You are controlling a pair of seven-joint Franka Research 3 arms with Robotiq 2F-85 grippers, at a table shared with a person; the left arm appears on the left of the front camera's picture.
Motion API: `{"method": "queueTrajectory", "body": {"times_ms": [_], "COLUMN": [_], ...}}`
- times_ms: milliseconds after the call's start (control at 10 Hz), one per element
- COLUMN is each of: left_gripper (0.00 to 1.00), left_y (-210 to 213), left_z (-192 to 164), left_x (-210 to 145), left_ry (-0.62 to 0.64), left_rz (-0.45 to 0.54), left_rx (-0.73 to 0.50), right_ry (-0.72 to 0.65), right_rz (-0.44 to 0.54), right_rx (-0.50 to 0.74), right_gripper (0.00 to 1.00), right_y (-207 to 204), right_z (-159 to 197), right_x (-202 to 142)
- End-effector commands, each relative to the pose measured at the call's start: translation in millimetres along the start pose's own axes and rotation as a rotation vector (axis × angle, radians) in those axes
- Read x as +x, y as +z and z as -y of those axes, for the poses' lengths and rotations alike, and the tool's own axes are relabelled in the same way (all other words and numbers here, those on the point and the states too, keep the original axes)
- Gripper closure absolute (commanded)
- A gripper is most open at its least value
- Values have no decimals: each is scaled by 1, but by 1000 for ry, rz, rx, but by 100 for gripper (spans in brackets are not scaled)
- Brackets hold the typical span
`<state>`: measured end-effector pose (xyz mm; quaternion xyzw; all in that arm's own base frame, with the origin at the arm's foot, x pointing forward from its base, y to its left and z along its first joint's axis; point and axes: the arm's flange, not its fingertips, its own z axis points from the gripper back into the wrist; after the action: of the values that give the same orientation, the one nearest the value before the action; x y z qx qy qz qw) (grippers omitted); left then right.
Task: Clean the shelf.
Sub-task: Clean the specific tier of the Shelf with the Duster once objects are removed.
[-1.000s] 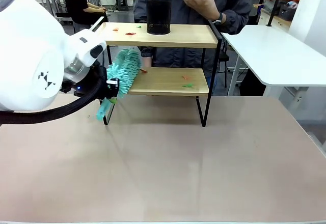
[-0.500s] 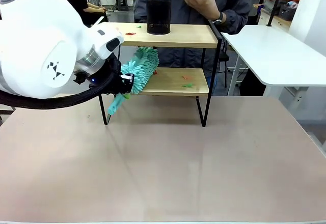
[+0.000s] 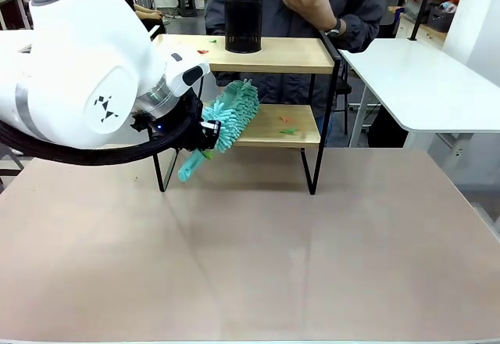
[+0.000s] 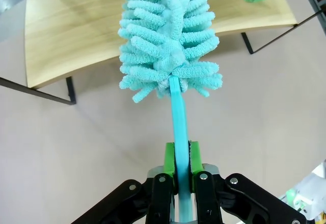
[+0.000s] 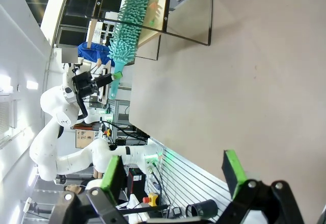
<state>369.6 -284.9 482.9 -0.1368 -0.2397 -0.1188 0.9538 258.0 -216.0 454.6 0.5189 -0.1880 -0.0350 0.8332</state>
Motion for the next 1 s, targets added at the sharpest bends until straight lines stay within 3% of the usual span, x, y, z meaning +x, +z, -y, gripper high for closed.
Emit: {"method": "queueTrajectory", "body": {"times_ms": [0, 400, 900], "left_gripper": [88, 88, 88], "left_y": [1, 3, -2], "left_z": [6, 26, 43], "left_x": [6, 4, -8], "left_ry": [-11, -58, -346], "left_rz": [-27, -105, -184], "left_rx": [5, -81, -122], "right_ry": [26, 26, 26], "right_rz": [17, 17, 17], "right_rx": [22, 22, 22], "right_gripper": [0, 0, 0], "right_y": [-1, -1, -1], "right_z": [-1, -1, -1], "right_x": [2, 2, 2]}}
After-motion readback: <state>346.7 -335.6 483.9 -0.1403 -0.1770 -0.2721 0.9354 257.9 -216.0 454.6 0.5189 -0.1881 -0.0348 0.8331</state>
